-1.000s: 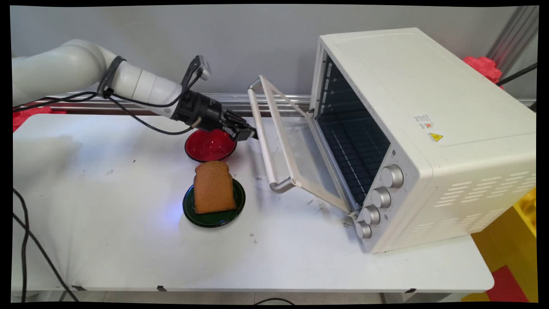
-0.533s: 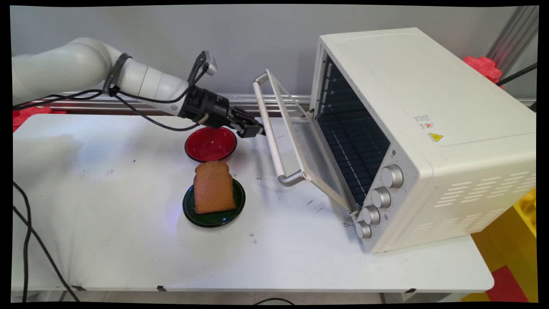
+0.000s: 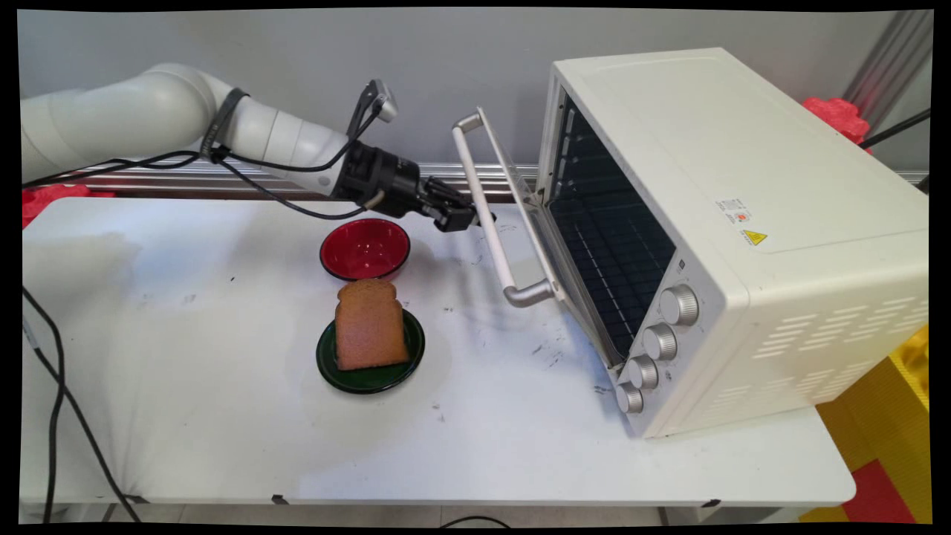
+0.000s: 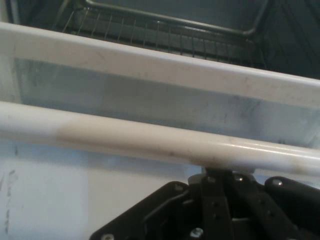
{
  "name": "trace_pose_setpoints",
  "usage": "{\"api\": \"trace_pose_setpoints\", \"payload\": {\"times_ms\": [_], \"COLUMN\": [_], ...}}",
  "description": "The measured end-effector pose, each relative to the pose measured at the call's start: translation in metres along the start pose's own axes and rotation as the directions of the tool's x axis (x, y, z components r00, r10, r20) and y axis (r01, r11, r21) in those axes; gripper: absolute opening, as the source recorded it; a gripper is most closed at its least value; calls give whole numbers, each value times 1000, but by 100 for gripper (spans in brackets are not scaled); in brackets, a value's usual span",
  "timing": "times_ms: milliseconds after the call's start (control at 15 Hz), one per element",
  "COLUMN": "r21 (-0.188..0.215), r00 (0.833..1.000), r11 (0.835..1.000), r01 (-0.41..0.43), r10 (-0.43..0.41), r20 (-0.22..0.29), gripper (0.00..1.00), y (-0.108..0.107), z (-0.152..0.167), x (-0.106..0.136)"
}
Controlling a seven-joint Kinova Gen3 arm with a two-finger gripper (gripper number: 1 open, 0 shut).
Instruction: Close the oven
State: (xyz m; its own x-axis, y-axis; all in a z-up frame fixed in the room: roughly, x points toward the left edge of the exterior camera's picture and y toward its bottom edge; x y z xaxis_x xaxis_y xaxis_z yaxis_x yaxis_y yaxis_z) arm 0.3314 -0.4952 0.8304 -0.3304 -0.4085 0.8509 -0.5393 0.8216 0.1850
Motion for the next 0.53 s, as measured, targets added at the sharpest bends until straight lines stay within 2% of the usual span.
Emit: {"api": "trace_pose_setpoints", "payload": {"times_ms": [533], "r21": [-14], "r00": [999], "r11": [1000], "r01": [-18], "r10": [18], "r20": [-34], "gripper": [0], "y": [3], "z": [19], "x": [16]}}
